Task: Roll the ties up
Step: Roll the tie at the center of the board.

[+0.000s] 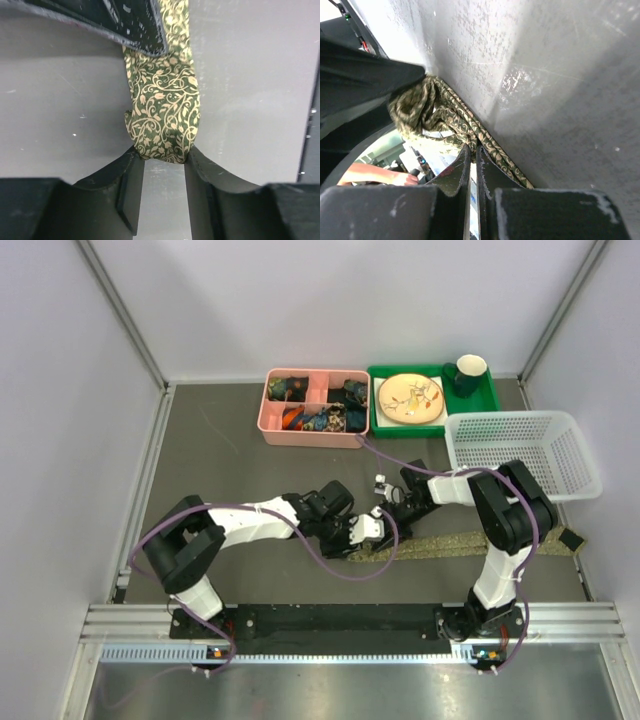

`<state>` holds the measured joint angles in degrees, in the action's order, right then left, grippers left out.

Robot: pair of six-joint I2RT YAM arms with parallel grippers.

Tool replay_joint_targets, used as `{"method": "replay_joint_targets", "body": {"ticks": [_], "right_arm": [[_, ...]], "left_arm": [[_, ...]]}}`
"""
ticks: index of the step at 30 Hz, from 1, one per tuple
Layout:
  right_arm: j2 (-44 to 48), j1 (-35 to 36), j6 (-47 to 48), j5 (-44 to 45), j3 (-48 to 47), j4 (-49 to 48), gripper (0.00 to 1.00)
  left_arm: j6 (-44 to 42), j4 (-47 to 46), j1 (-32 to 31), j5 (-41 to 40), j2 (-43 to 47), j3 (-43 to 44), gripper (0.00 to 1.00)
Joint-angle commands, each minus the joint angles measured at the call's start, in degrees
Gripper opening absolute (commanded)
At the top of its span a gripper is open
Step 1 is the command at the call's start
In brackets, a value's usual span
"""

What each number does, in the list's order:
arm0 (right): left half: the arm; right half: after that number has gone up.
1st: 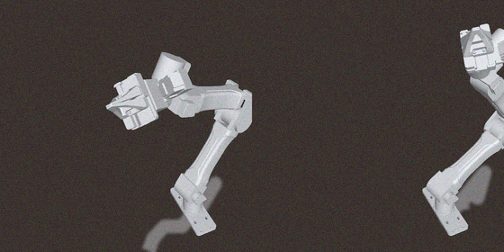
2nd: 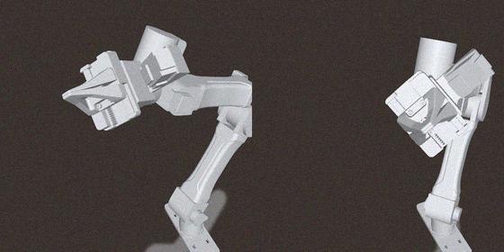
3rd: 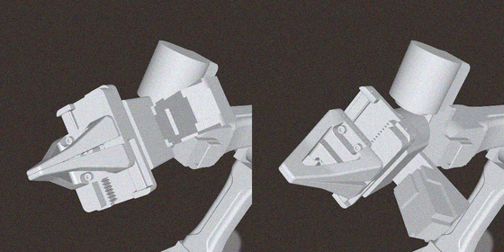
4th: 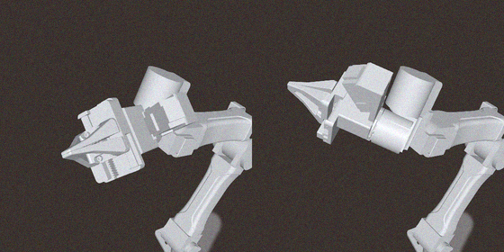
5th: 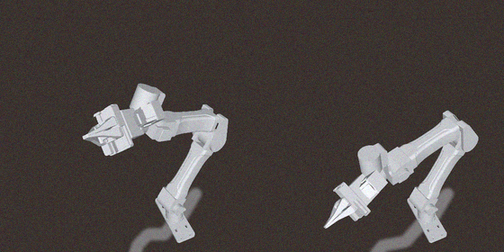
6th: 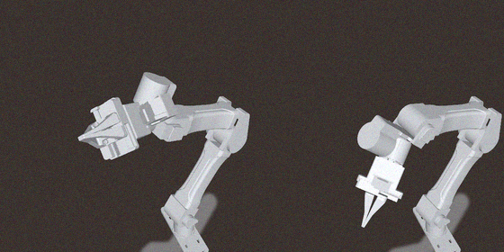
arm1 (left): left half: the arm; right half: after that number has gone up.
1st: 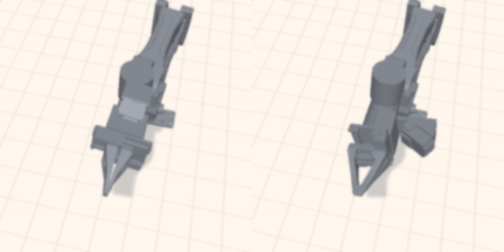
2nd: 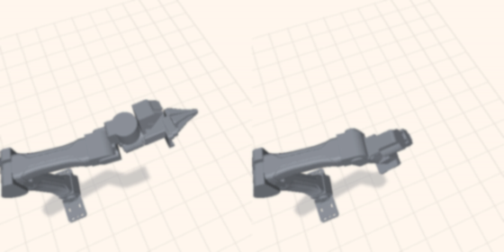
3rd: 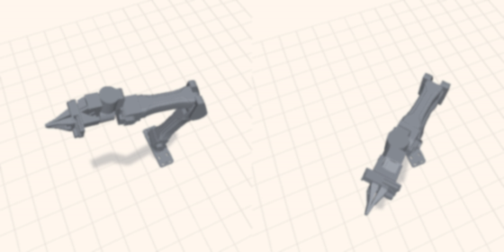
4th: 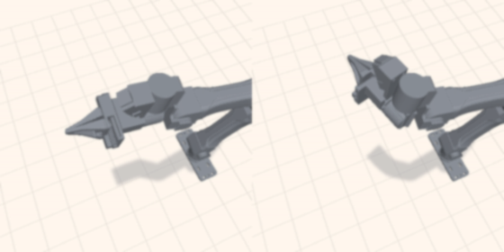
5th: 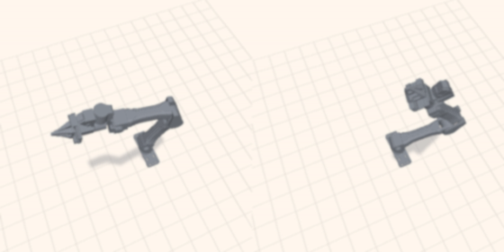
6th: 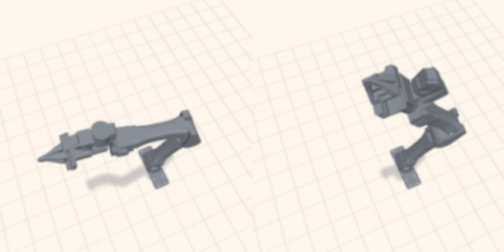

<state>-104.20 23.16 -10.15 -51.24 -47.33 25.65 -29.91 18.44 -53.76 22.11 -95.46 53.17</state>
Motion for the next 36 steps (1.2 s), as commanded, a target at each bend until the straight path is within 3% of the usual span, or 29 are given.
{"method": "replay_joint_targets", "body": {"ticks": [1, 10, 20, 23, 26, 27, 29, 32, 36], "right_arm": [[0.3, 0.8, 1.4, 6.7, 0.1, -2.8, 0.00], [0.1, 1.0, -0.2, 6.5, 0.0, -3.9, 0.00], [0.3, 1.0, -1.1, 4.9, 0.6, -4.7, 0.00], [0.8, 1.0, -1.4, 3.3, 0.7, -4.8, 0.00], [2.2, 0.3, -0.9, 0.8, 0.5, -3.9, 0.00], [2.7, -0.7, -0.8, 0.0, 0.4, -2.5, 0.04], [4.3, -2.1, 0.0, -2.7, 0.0, -0.6, 0.19], [5.7, -5.7, 2.4, -6.9, -1.4, 4.4, 0.33], [6.8, -9.2, 7.9, -10.4, -3.4, 12.4, 0.35]], "left_arm": [[2.1, -0.7, 0.1, 5.2, 3.3, 3.0, 0.40], [8.0, -4.5, -1.5, 8.1, -3.6, 9.9, 0.43], [7.2, -6.7, -4.0, 1.4, -12.5, 10.1, 0.48], [6.2, -4.8, -4.0, -1.3, -14.0, 10.4, 0.46], [5.0, -1.0, -4.0, -2.4, -13.8, 10.2, 0.37], [5.0, 0.4, -4.1, -2.7, -13.7, 9.9, 0.32], [4.1, 2.4, -4.0, -3.1, -13.6, 10.0, 0.29], [4.2, 4.2, -4.0, -3.0, -13.5, 9.9, 0.27], [3.9, 4.6, -4.1, -3.3, -14.0, 9.8, 0.26]]}}
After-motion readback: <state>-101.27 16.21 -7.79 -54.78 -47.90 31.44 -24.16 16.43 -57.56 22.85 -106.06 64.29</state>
